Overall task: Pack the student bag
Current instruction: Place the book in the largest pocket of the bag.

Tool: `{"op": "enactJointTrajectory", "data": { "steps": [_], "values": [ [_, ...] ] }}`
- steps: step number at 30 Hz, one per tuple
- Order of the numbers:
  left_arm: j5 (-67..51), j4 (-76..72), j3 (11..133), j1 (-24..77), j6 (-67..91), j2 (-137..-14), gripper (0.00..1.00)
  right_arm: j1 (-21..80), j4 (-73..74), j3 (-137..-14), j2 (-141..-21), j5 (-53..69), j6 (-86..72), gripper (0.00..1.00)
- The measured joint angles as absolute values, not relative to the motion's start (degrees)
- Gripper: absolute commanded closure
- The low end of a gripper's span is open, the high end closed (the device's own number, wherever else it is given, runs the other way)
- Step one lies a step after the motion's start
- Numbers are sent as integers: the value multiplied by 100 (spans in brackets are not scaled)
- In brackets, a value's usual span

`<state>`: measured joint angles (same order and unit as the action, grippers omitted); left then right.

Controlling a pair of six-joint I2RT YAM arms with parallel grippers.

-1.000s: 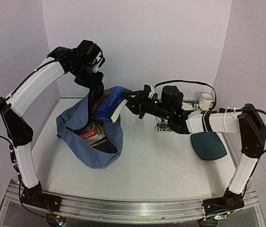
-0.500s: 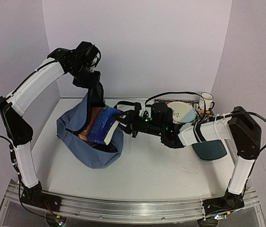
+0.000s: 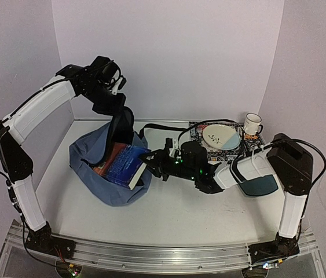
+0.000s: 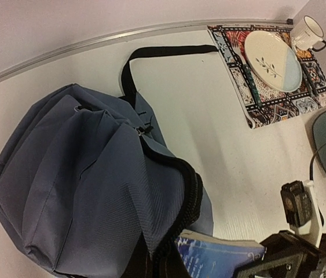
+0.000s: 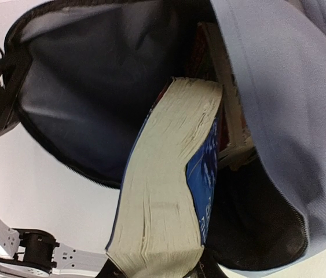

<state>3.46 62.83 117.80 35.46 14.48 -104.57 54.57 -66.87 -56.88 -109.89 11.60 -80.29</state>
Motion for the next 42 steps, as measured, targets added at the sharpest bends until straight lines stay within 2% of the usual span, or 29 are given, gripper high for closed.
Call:
{"op": "enactJointTrajectory", "data": {
  "steps": [10, 21, 36, 42],
  "values": [
    [-368, 6300, 11386, 3520, 1201, -10044, 100, 5384, -6681, -5625, -10989, 727, -8073, 100],
    [-1081, 6418, 11817, 3520, 1264, -10145, 100, 5118, -6257, -6659, -10989, 499, -8226, 100],
    [-1682, 6134, 11898, 3607, 1728, -10368, 100, 5791, -6333, -6659, -11432, -543, -7662, 100],
    [-1870, 5688, 11229, 3618, 1649, -10278, 100, 6058, -6294, -6816, -11714, -1048, -7334, 89]
  ]
}}
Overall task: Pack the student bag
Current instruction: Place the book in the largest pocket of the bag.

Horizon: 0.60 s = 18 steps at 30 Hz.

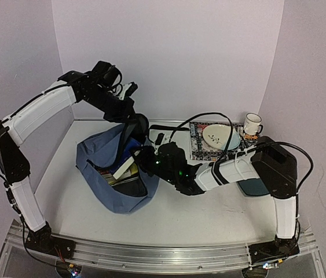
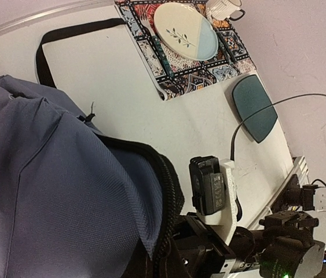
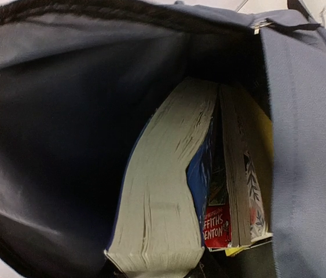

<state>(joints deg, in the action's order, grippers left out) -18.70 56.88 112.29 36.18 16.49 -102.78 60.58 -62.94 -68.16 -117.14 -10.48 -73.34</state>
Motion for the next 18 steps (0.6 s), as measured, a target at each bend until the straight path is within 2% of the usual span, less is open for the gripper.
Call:
{"op": "enactJointTrajectory", "data": {
  "steps": [4, 9, 15, 18],
  "values": [
    [-1946, 5509, 10768, 3645, 1597, -10068, 100, 6178, -6047, -7349, -12051, -1179, -7166, 88],
    [-1933, 5402, 10394, 3640, 1492, -9695, 100, 6246, -5688, -8178, -12672, -1135, -7032, 77],
    [-1962, 5260, 10130, 3649, 1457, -9518, 100, 6243, -5015, -8624, -12943, -657, -6801, 48],
    [-1977, 5183, 10007, 3651, 1406, -9511, 100, 6267, -4567, -8735, -12943, -183, -6451, 38]
  ]
}}
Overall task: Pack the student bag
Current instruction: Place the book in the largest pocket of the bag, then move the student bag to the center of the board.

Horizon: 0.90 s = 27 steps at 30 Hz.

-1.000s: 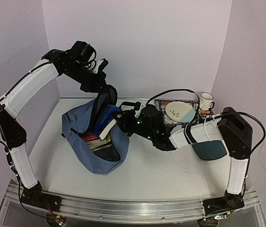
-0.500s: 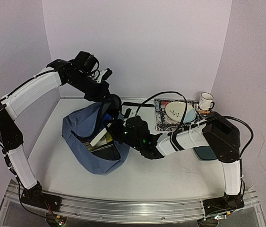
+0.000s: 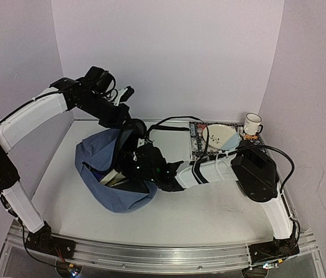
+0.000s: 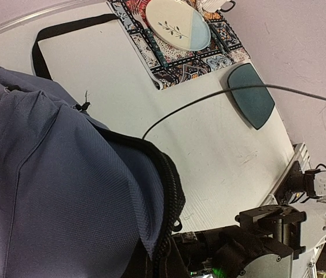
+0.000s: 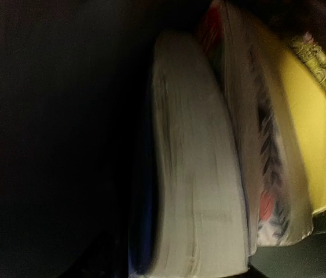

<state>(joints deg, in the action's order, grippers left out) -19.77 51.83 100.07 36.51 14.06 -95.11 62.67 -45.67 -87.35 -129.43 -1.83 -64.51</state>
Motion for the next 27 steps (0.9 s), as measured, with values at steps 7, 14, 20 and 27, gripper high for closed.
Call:
{"op": "enactJointTrajectory", "data": {
  "steps": [7, 14, 20, 27],
  "values": [
    [-1922, 5022, 9786, 3680, 1328, -9498, 100, 6270, -3164, -8847, -12586, 554, -5450, 22],
    [-1723, 4882, 9614, 3680, 1225, -9406, 100, 6261, -1516, -8517, -11279, 443, -4351, 20],
    [-1669, 4842, 9480, 3682, 1177, -9404, 100, 6261, -775, -8368, -10901, -95, -4001, 23],
    [-1671, 4792, 9376, 3682, 1173, -9386, 100, 6257, -419, -8340, -11402, -329, -3997, 43]
  ]
}}
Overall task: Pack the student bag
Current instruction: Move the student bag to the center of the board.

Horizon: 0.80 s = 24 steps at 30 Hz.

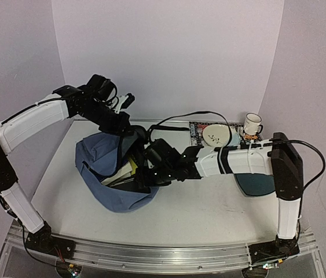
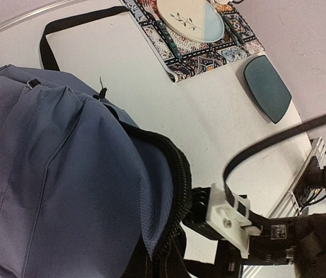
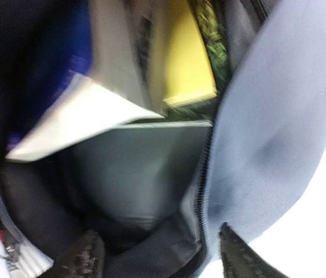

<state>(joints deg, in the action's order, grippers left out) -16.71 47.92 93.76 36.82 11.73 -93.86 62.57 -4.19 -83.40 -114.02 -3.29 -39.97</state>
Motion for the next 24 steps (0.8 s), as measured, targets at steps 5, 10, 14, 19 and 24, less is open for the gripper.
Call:
{"op": "enactJointTrajectory", "data": {
  "steps": [5, 10, 14, 19, 24],
  "values": [
    [-1680, 4746, 9207, 3682, 1151, -9356, 100, 6254, -318, -8337, -11679, -421, -3935, 85],
    [-1837, 4681, 8866, 3682, 1048, -9268, 100, 6226, -338, -8221, -11662, -508, -3979, 100],
    [-2003, 4685, 8613, 3715, 1022, -9198, 100, 6171, -279, -7771, -11336, -617, -4012, 100],
    [-2139, 4637, 8287, 4106, 985, -9135, 100, 6112, 38, -7312, -10363, -655, -4042, 100],
    [-2093, 4582, 8012, 4764, 1070, -9209, 93, 6055, 325, -7168, -9714, -563, -4049, 100]
  ]
}}
